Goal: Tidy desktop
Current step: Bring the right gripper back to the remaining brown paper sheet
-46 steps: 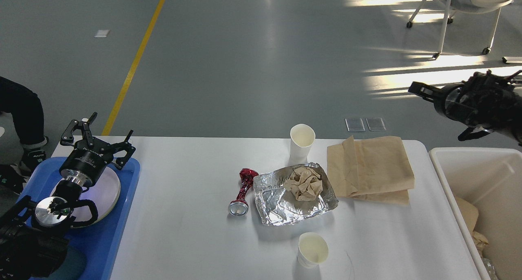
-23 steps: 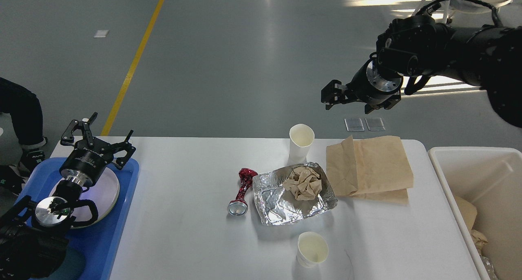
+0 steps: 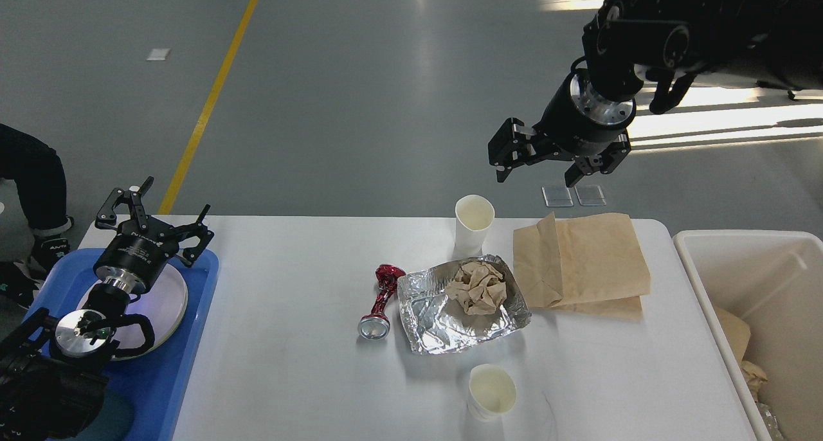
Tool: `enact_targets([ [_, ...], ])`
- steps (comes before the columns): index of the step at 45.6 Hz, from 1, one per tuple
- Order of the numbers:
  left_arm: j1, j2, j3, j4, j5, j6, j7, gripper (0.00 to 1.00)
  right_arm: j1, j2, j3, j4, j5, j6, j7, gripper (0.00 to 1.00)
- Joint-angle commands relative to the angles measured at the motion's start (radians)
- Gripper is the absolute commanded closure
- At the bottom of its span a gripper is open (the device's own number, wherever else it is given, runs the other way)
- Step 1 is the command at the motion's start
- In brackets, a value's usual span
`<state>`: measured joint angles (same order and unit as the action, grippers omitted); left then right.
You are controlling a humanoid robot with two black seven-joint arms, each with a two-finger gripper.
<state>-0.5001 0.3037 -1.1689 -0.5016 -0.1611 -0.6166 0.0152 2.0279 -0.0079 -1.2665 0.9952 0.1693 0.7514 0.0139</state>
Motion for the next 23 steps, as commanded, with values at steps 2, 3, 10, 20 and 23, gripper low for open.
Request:
enact_targets([
  [2, 0.000, 0.000, 0.000, 0.000, 0.000, 0.000, -0.001, 0.04, -0.214, 0.005, -0.004, -0.139, 0.004, -0.070, -0.002, 0.00],
  [3, 0.000, 0.000, 0.000, 0.000, 0.000, 0.000, 0.000, 0.04, -0.242, 0.005, -0.005, -0.154, 0.002, -0.081, -0.002, 0.00],
  [10, 0.000, 0.000, 0.000, 0.000, 0.000, 0.000, 0.000, 0.04, -0.411, 0.005, 0.001, -0.210, -0.001, -0.225, -0.002, 0.00],
  [20, 0.000, 0.000, 0.000, 0.000, 0.000, 0.000, 0.000, 0.04, -0.590, 0.003, -0.002, -0.240, -0.010, -0.507, -0.003, 0.00],
  [23, 0.000, 0.000, 0.000, 0.000, 0.000, 0.000, 0.000, 0.04, -0.632, 0.005, -0.005, -0.260, -0.010, -0.553, -0.003, 0.00],
])
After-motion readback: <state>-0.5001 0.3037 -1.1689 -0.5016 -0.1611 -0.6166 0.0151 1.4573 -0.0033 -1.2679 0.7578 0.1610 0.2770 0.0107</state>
